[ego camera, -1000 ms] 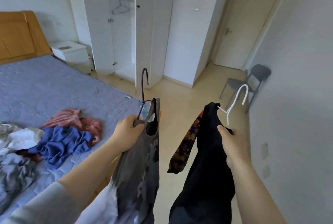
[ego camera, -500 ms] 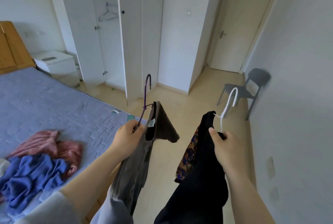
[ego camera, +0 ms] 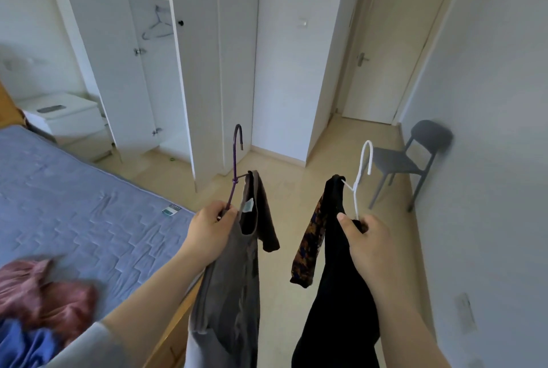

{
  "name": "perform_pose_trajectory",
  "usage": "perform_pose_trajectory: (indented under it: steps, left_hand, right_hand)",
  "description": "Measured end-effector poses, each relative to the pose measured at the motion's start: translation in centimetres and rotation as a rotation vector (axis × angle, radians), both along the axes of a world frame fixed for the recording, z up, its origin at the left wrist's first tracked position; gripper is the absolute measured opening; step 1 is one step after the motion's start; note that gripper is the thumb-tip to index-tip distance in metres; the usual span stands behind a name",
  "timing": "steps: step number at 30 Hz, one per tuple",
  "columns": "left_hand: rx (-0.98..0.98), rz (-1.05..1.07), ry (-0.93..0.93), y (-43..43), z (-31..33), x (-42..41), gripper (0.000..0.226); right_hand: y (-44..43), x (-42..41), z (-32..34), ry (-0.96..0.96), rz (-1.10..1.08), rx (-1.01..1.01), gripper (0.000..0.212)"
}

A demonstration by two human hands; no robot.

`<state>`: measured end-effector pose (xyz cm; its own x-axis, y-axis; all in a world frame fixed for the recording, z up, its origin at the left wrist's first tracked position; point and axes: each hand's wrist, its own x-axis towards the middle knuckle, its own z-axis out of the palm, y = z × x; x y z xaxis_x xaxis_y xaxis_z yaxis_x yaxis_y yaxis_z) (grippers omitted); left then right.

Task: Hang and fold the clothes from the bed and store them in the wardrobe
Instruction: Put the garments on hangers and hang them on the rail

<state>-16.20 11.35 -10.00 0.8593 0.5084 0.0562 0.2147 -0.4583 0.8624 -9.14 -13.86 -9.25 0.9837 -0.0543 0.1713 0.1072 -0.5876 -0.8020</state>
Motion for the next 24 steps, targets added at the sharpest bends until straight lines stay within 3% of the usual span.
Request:
perform_pose_trajectory:
  steps: [14,24]
  left_hand:
    - [0.039,-0.079,0.013,4.9,0.7,20.5,0.013]
    - [0.091,-0.022,-0.002,5.4,0.3,34.2,0.012]
  right_hand:
    - [5.3,18.4,1.2,-0.047,-0.035,0.071,0.047]
    - [6.4,35.3,0.2,-0.041,0.05,0.073,0.051]
